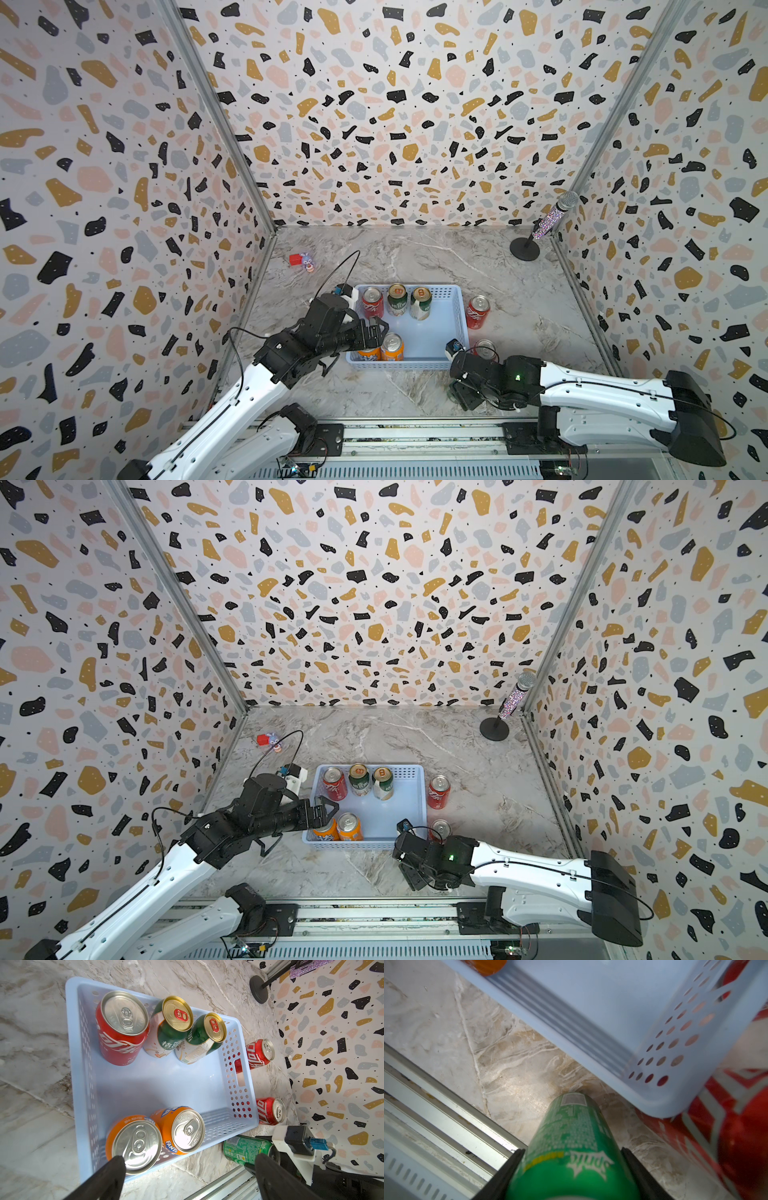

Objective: Take out the drinks from the basket
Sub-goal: Place the drink at the center of the board.

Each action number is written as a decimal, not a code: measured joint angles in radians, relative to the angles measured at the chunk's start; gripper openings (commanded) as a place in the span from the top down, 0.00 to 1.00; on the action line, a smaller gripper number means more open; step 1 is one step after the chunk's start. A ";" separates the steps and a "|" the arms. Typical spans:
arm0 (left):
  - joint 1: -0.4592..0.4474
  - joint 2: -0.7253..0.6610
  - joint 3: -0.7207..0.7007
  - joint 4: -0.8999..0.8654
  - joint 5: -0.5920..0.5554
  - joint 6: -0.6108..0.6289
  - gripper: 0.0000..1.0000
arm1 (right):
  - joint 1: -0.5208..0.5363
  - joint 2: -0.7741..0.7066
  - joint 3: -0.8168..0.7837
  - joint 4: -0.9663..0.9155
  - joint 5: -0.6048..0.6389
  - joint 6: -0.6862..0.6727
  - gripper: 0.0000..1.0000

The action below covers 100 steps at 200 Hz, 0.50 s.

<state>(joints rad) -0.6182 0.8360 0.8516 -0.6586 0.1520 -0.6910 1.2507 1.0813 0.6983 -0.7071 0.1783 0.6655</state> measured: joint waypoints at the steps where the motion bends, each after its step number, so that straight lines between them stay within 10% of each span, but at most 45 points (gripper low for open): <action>1: 0.000 0.000 0.000 0.000 0.000 0.000 0.00 | 0.000 0.000 0.000 0.000 0.000 0.000 0.37; 100: 0.000 0.000 0.000 -0.010 0.001 0.007 0.00 | 0.003 0.002 0.034 -0.002 0.018 0.008 0.20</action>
<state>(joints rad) -0.6182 0.8356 0.8516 -0.6682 0.1528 -0.6838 1.2533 1.0832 0.7319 -0.7086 0.1963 0.6735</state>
